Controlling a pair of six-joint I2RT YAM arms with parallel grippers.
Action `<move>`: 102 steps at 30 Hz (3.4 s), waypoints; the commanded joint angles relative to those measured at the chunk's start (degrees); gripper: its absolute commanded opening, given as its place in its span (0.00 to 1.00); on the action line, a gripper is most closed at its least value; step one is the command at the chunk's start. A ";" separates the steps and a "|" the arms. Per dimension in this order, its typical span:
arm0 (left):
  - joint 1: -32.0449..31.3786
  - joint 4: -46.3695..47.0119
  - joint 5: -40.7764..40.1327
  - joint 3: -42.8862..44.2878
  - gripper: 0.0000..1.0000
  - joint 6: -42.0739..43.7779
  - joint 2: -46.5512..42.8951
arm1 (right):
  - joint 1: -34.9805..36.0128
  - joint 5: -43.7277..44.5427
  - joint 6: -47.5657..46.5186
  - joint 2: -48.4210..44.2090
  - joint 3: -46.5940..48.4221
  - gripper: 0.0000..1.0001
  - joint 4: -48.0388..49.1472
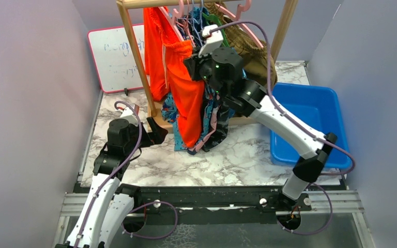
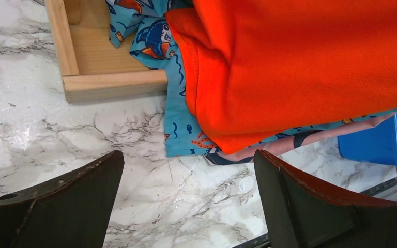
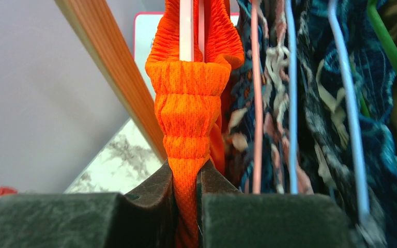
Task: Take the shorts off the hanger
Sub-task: Pick up the hanger from the clothes rod, then remove the shorts from the clothes rod.
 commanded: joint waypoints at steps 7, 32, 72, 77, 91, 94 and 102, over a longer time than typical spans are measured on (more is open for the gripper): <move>0.46 1.33 -3.21 0.81 0.99 -0.17 -6.19 | 0.23 -14.72 2.52 -18.17 -8.18 0.01 -6.77; 0.48 -10.53 -23.45 15.91 0.93 -8.40 -20.89 | 0.25 -35.13 -10.42 -61.49 -40.42 0.01 -20.46; 0.52 -8.58 4.99 7.30 0.57 -4.85 2.81 | 0.22 -46.35 -4.71 -42.63 -56.03 0.01 -8.77; 0.46 -9.60 1.75 7.08 0.27 -4.83 3.31 | 0.18 -41.85 -4.49 -42.61 -55.54 0.01 -11.41; 0.51 -14.18 -18.42 12.61 0.00 -1.17 8.61 | 0.18 -34.18 -5.70 -45.64 -55.84 0.01 -21.57; 0.46 -13.58 -22.63 13.01 0.00 -1.38 10.95 | 0.21 -33.54 -5.95 -49.44 -56.74 0.01 -22.27; 0.91 -9.89 -22.56 11.46 0.00 -4.27 14.55 | 0.24 -38.02 -6.82 -64.02 -60.83 0.01 -17.36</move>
